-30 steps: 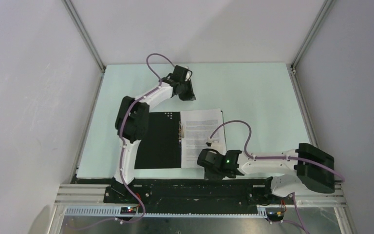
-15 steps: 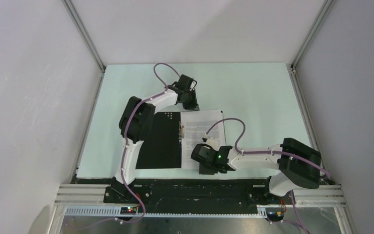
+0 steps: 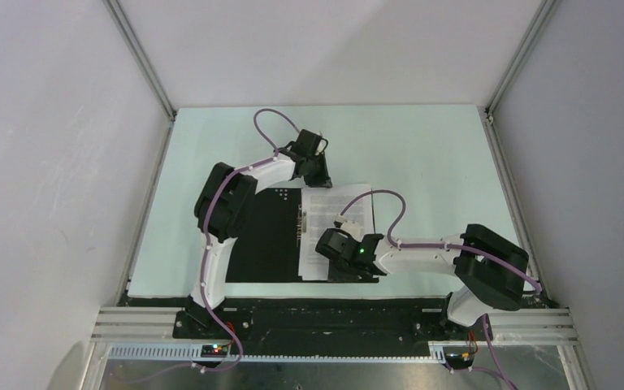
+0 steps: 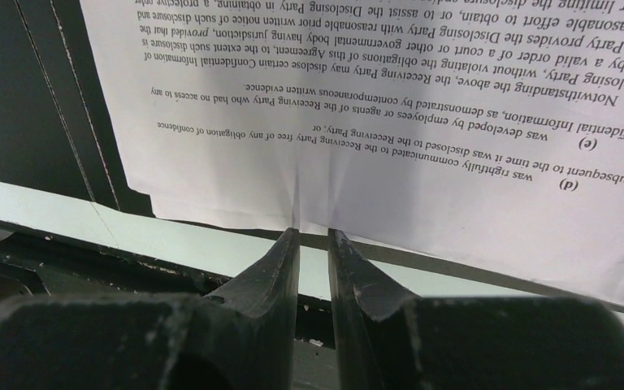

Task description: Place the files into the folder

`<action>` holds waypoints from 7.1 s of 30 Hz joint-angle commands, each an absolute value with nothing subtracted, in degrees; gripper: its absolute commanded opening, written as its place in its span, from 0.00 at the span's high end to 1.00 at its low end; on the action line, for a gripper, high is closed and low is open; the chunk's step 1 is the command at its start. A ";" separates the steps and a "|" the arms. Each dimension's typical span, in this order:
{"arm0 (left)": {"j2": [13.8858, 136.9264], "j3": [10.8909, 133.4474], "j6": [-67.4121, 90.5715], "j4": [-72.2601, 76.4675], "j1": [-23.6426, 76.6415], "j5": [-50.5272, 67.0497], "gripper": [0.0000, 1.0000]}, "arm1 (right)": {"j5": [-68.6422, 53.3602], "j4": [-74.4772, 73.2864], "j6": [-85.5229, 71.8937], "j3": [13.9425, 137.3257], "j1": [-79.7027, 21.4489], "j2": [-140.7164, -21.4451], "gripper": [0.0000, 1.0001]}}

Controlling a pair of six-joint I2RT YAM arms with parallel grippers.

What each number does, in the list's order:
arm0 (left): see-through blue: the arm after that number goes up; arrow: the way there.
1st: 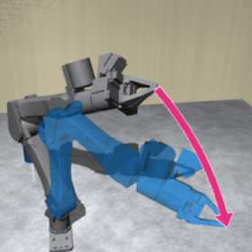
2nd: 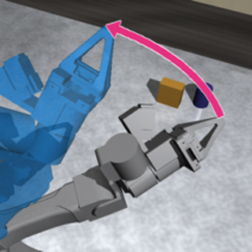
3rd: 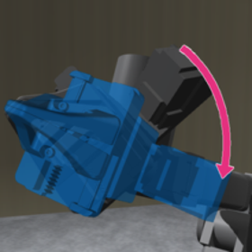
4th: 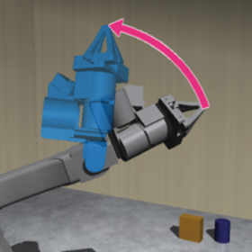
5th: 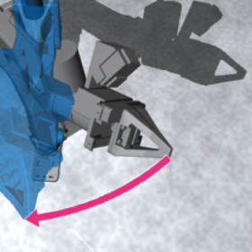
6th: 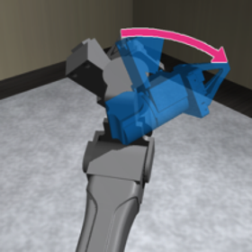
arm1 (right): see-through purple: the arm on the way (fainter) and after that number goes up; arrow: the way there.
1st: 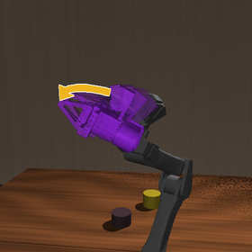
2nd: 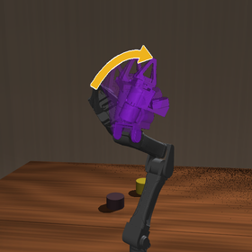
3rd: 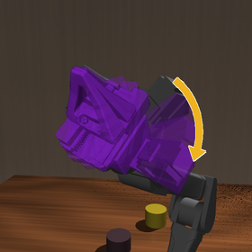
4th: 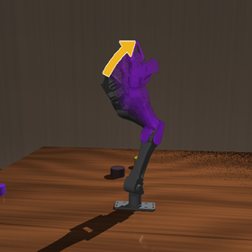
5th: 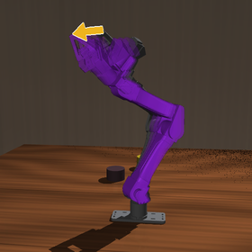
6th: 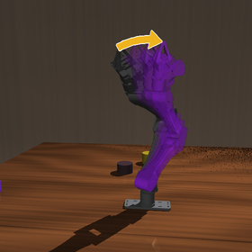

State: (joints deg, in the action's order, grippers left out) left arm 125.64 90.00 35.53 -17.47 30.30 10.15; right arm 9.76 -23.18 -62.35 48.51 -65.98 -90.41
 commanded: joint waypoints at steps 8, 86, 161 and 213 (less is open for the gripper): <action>122.87 91.61 34.21 -23.47 30.57 9.97 0.83 | 13.65 -26.71 -61.26 49.57 -67.51 -88.17 0.70; 76.76 31.09 57.59 -21.32 26.72 -2.43 1.00 | 6.64 -20.82 -51.93 31.46 -48.11 -63.97 0.01; 64.08 22.11 54.18 -22.15 8.18 5.91 1.00 | 15.63 -38.26 -45.45 93.30 -58.25 -119.51 0.82; 63.23 27.06 49.75 -22.16 7.87 7.89 1.00 | 11.06 -34.60 -44.28 93.01 -55.46 -115.86 0.56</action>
